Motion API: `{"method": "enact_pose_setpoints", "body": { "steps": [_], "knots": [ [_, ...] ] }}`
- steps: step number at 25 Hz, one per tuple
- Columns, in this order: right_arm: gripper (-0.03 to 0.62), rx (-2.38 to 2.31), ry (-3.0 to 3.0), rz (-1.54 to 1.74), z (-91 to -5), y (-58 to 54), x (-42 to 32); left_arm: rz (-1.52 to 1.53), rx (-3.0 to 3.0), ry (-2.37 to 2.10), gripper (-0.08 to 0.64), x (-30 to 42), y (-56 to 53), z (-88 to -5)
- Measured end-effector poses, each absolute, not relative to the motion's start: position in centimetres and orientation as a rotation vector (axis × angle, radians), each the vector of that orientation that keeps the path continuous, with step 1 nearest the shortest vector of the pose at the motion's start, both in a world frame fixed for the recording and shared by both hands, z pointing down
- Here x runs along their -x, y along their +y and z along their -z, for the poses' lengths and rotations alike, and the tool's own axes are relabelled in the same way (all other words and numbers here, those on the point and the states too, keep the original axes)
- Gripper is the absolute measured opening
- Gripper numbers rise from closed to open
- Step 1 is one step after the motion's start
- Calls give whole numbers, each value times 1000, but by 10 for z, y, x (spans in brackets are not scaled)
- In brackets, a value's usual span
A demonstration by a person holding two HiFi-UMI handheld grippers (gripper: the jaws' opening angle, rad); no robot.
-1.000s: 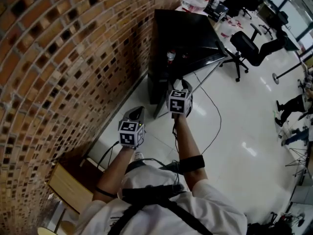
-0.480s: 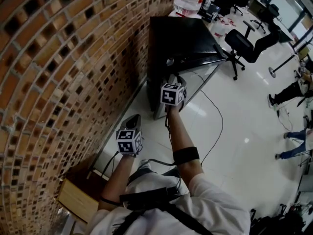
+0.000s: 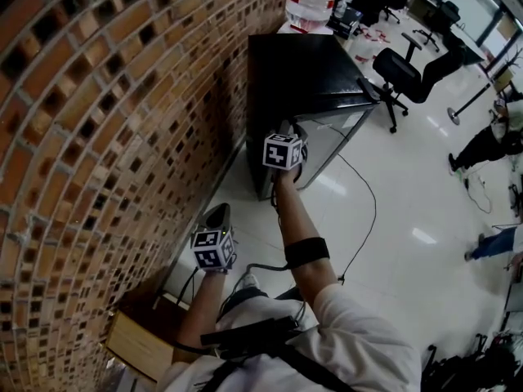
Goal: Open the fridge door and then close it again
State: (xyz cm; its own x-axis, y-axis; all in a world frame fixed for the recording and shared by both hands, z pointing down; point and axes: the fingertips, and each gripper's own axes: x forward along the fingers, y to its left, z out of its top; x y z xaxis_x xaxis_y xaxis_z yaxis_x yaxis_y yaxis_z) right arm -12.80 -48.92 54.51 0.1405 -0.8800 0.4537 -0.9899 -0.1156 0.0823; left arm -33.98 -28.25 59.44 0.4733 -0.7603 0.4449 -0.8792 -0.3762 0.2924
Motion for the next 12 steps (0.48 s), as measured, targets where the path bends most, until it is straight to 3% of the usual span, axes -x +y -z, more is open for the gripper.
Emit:
{"method": "enact_pose_setpoints", "body": {
  "steps": [12],
  "knots": [
    [273,-2076,-1767,-435,-547,-505,128,-316,-2213,-1363,0,347,-282,-602]
  ]
}}
